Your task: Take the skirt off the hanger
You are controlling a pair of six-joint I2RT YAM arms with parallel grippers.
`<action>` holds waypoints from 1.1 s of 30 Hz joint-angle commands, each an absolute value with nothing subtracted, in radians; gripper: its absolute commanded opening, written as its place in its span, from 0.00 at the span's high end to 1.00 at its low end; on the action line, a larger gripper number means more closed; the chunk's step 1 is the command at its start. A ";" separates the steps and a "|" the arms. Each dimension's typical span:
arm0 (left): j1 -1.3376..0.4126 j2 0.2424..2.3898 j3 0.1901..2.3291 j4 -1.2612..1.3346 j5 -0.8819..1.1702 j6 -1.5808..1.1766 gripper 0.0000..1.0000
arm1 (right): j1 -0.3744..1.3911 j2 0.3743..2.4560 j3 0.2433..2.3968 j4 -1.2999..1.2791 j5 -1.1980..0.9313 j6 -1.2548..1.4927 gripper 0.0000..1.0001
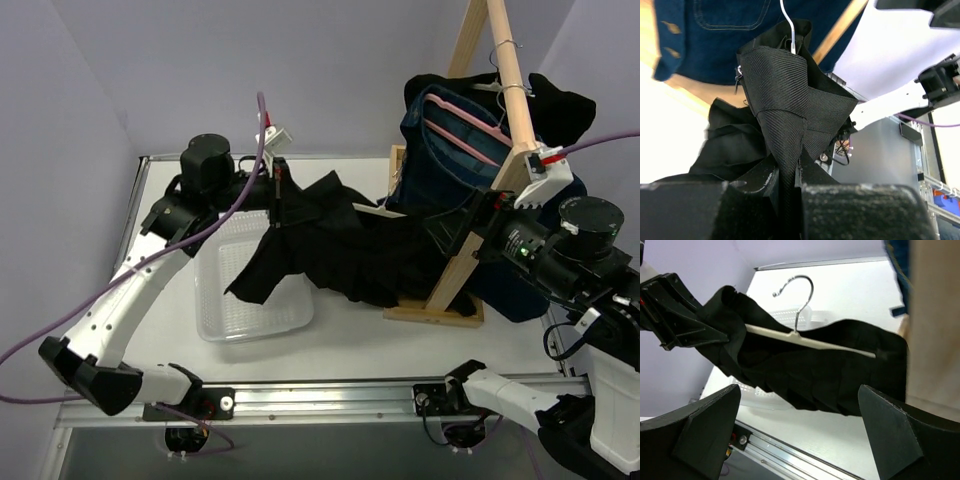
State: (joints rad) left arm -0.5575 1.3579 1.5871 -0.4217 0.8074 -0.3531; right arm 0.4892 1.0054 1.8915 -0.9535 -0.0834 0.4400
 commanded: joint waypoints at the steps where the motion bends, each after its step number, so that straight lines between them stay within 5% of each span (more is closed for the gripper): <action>1: -0.548 1.269 1.582 -0.446 0.813 -0.308 0.98 | 0.476 1.020 1.888 -0.832 -0.230 0.434 0.00; 10: -0.545 1.178 1.558 -0.460 0.764 -0.348 0.98 | 0.477 1.039 1.749 -0.597 -0.262 0.492 0.13; 17: -0.545 1.158 1.552 -0.376 0.795 -0.460 0.98 | 0.535 1.077 1.625 -0.423 -0.282 0.534 0.33; 33: -0.545 1.103 1.534 -0.324 0.810 -0.500 0.98 | 1.018 1.183 1.556 -0.336 0.343 0.523 0.52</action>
State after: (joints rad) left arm -0.5404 1.1416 1.4952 -0.4309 0.7918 -0.4919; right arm 0.9562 1.1728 1.5841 -0.3965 0.2569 0.5251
